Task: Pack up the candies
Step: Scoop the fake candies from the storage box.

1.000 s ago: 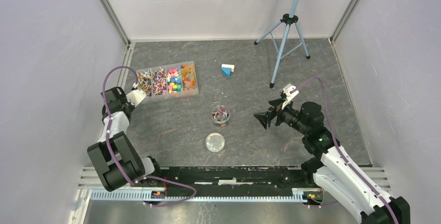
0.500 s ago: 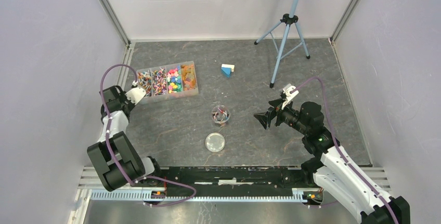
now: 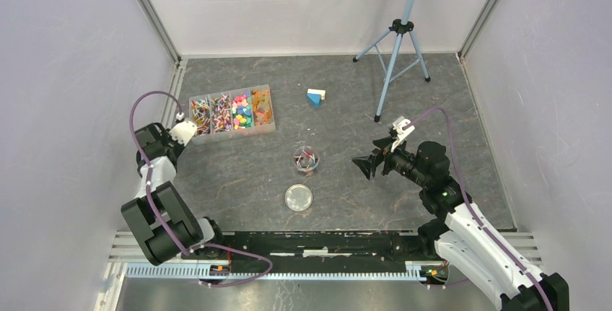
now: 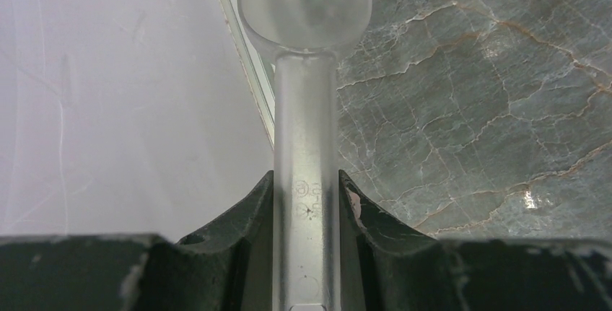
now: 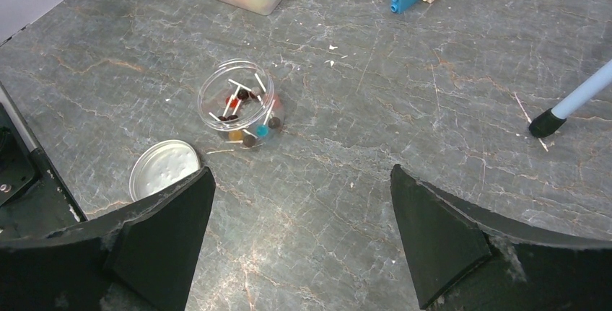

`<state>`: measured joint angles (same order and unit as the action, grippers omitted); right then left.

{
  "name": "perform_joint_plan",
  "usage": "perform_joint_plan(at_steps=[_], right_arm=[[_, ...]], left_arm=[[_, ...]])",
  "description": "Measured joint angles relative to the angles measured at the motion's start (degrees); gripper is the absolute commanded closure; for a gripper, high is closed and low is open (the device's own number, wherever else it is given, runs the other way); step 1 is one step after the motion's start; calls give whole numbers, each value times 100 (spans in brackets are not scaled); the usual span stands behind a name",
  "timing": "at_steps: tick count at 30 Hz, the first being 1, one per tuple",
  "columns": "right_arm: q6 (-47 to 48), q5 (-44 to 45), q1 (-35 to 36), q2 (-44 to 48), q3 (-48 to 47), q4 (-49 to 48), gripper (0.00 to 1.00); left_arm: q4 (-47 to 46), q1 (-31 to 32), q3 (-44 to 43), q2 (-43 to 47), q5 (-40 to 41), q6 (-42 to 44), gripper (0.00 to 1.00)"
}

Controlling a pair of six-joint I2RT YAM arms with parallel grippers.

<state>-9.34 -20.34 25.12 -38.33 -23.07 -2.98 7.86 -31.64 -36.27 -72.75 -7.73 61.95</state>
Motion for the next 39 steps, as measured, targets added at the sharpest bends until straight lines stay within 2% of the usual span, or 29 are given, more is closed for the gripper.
perform_joint_plan(at_steps=[24, 34, 39], right_arm=[[-2, -17, 0, -52, 2, -2, 2], [-42, -46, 0, -195, 2, -9, 2], [-50, -55, 0, -216, 2, -20, 2]], left_arm=[[-151, -334, 13, 66, -168, -275, 98], [-2, -96, -66, -297, -7, 328, 98], [-2, 9, -240, -385, 2, 363, 98]])
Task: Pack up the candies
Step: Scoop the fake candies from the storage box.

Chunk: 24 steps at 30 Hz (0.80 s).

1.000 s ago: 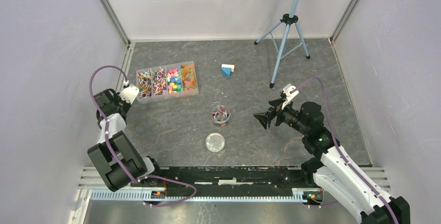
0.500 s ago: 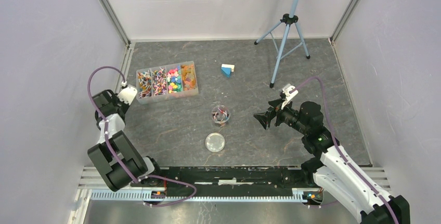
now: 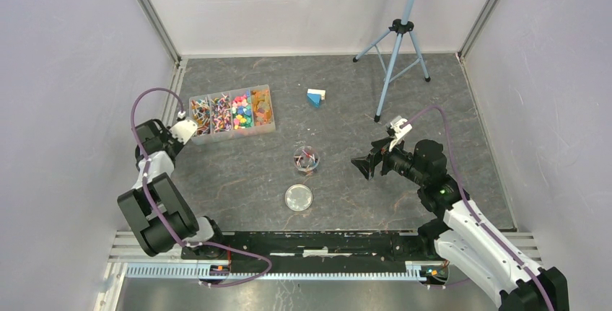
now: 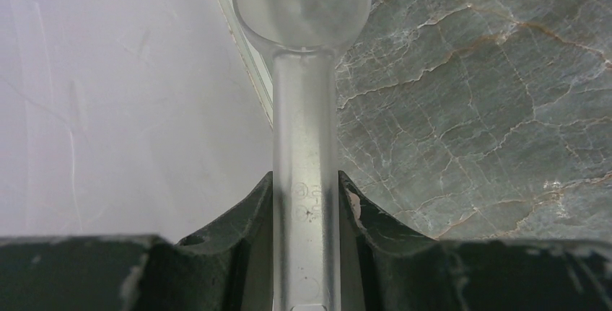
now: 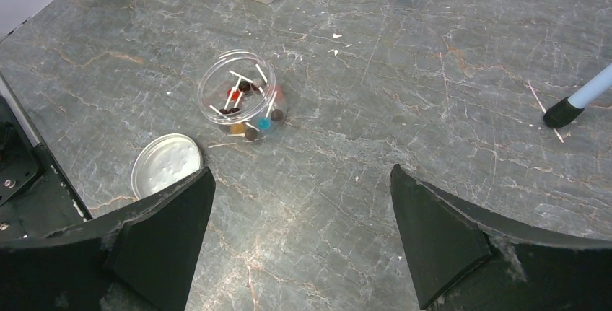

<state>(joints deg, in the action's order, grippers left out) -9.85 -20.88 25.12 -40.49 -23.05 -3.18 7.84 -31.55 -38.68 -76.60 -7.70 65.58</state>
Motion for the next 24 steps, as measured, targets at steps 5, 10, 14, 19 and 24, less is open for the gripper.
perform_joint_plan(at_steps=[5, 10, 14, 19, 24], right_arm=[[-50, -11, 0, -11, 0, -55, 2], [-101, -96, 0, -59, 0, -105, 2], [-136, -114, 0, -55, 0, -107, 2], [-173, -114, 0, -33, 0, -105, 2], [-216, -116, 0, -31, 0, -107, 2]], left_arm=[[2, 13, -17, -11, -61, -59, 98], [-2, -17, -42, -11, -247, -348, 98], [-33, -101, -35, -11, -442, -623, 98], [-81, -223, 0, -9, -616, -855, 98], [-96, -372, 85, 2, -767, -1010, 98]])
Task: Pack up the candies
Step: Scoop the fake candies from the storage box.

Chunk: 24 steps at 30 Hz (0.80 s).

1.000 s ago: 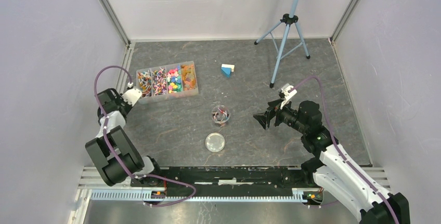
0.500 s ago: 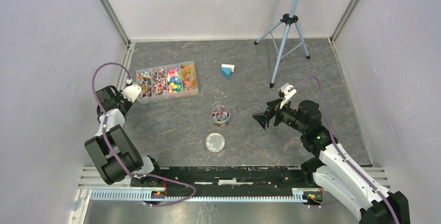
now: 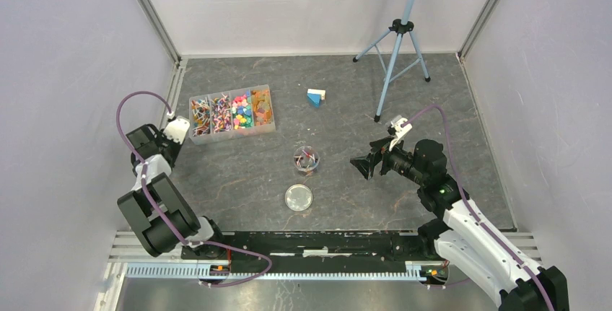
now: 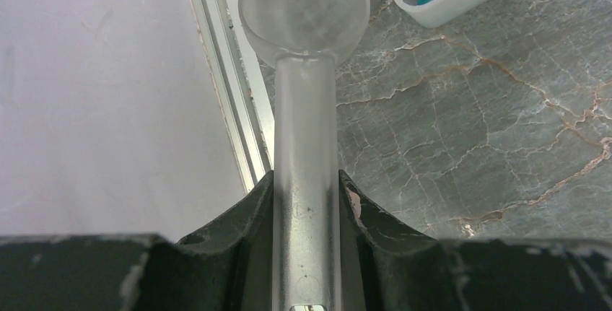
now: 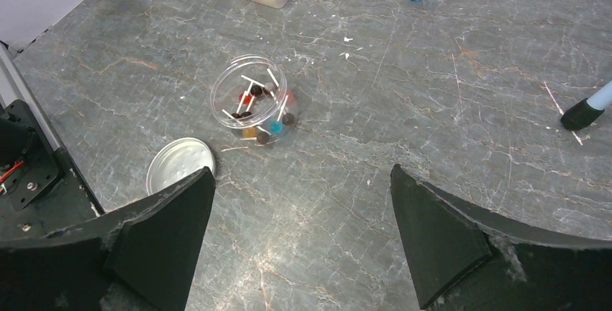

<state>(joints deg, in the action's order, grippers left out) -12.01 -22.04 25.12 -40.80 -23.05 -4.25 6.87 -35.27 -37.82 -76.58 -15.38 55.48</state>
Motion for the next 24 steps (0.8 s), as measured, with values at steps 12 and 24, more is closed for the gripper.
perform_joint_plan(at_steps=[12, 24], right_arm=[[-9, -9, 0, -2, 0, 0, 2], [-9, -22, 0, -9, 0, 0, 2]], left_arm=[[-404, -243, 337, 168, -157, -435, 98], [-855, -516, 348, 291, -297, -946, 98]])
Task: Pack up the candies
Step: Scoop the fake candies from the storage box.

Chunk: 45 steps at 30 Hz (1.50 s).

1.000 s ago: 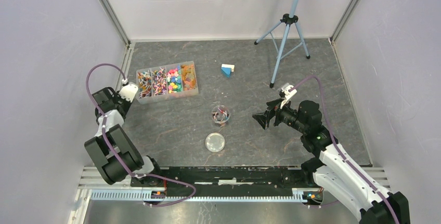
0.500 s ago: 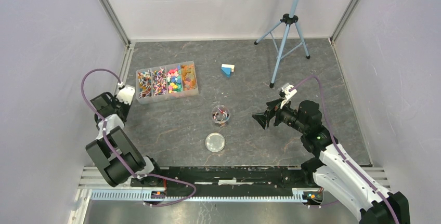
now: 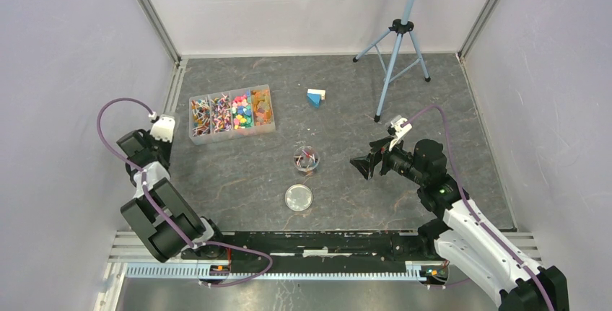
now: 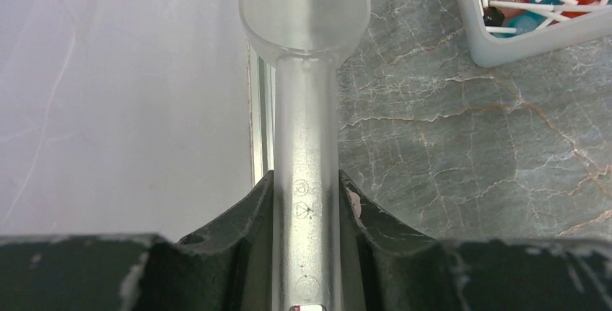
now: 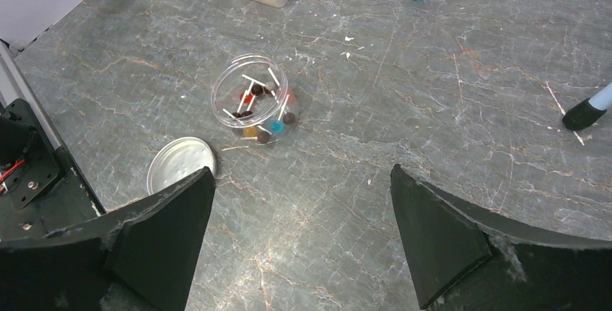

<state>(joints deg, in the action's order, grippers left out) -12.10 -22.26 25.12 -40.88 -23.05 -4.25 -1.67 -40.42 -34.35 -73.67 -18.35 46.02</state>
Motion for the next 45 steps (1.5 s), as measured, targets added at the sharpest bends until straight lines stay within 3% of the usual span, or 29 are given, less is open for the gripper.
perform_joint_plan(at_steps=[7, 15, 21, 27, 33, 45], right_arm=[[-2, -2, 0, -11, 0, 2, 2], [-7, -20, 0, 0, -28, 2, 2], [0, -42, 0, 267, -31, 7, 2], [4, -149, 0, 367, -92, 9, 2], [-26, -372, 0, 345, -127, 0, 2], [-68, -474, 0, 337, -127, 0, 2]], left_arm=[[-142, 74, -20, 155, 160, -597, 98], [160, 1202, -227, 667, 1661, -1600, 98], [1707, 1456, -1115, 1292, 2905, -2935, 98], [3637, 1882, -2411, 866, 2719, -3460, 98], [5165, 2317, -2743, 597, 2579, -3508, 98], [6325, 3027, -3292, -55, 2929, -3506, 98]])
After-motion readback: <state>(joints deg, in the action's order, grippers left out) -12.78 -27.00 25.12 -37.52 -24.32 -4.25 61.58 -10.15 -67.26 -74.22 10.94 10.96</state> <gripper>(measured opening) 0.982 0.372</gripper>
